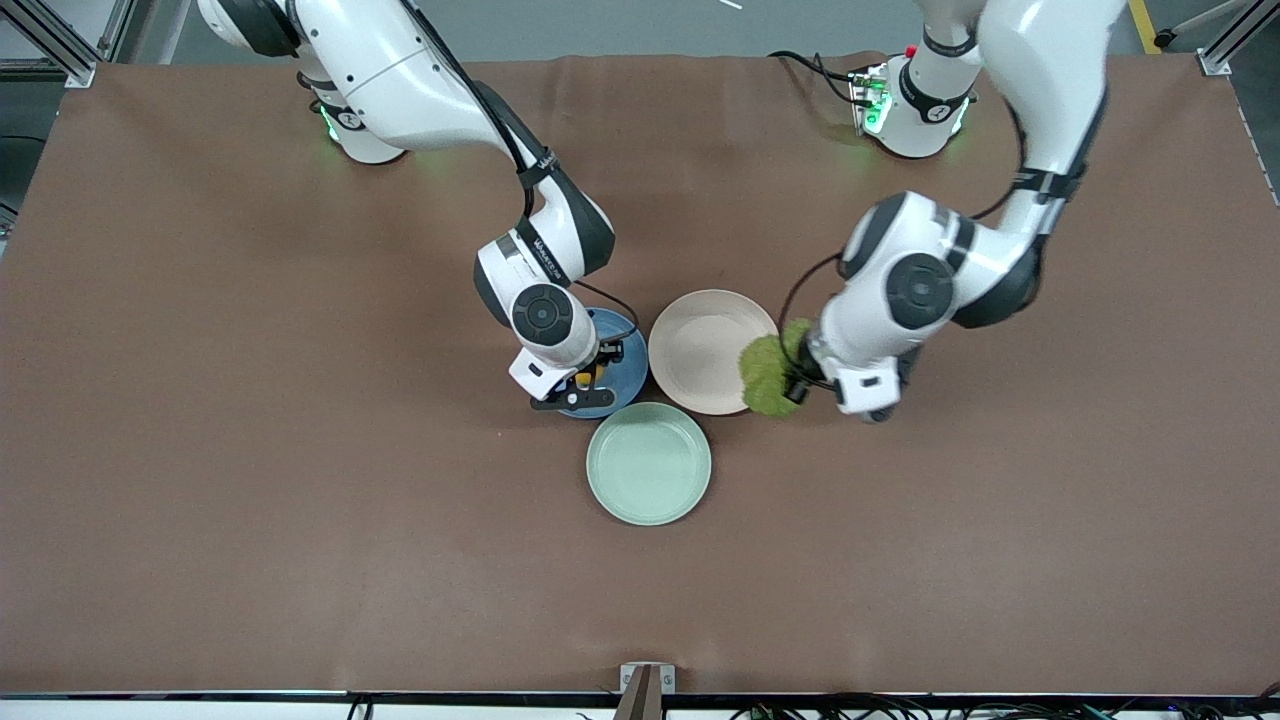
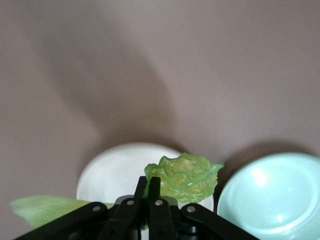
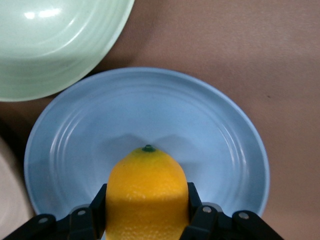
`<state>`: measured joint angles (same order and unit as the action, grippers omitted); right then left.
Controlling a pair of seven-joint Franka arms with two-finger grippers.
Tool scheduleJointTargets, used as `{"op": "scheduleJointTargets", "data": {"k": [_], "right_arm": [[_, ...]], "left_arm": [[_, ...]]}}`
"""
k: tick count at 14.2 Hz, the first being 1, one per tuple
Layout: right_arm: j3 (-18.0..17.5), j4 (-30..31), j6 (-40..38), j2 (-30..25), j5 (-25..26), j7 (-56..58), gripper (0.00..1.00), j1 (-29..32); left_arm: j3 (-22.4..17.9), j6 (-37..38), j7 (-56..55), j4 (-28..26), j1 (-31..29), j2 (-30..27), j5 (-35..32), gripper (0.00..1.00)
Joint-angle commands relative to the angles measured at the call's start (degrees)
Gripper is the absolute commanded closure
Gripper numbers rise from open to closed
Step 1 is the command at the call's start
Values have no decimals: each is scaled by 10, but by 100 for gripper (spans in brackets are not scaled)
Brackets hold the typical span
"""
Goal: Pick lemon and lettuce from plates
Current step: 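Carry the lemon off the blue plate while the left gripper carries the lettuce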
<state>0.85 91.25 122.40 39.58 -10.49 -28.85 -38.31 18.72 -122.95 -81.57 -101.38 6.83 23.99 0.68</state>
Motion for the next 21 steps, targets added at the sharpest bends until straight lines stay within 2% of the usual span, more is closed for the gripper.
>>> {"op": "scheduleJointTargets", "data": {"k": [1,3,5,7,10,11,13,14,18,19,21], "right_arm": [[15,14,-97,-95,-5,3,80,22],[35,15,-178,-157,17,19,80,45],[42,17,-243,-202,69,62,80,88],[42,18,-278,-219,74,133,80,159],[42,38,-259,-212,91,302,80,285],[42,52,-230,-210,91,341,80,322],[42,95,-136,-193,94,400,80,377],[42,116,-89,-179,102,411,79,398],[44,155,43,-123,110,429,79,452],[44,157,63,-113,111,432,79,459],[44,172,105,-100,111,434,79,465]], "left_arm": [[4,10,74,12,-56,7,-41,100],[4,10,133,13,-93,11,-43,100],[3,10,183,8,-131,24,-44,100],[3,1,222,8,-178,53,-80,100],[4,-48,225,7,-215,103,-117,98],[4,-51,225,7,-229,110,-119,92],[4,-51,224,7,-234,113,-119,35],[4,-50,222,7,-231,111,-119,1],[11,-34,245,23,-231,61,-119,0],[11,1,281,45,-232,51,-118,0],[11,103,351,122,-230,49,-115,0]]}}
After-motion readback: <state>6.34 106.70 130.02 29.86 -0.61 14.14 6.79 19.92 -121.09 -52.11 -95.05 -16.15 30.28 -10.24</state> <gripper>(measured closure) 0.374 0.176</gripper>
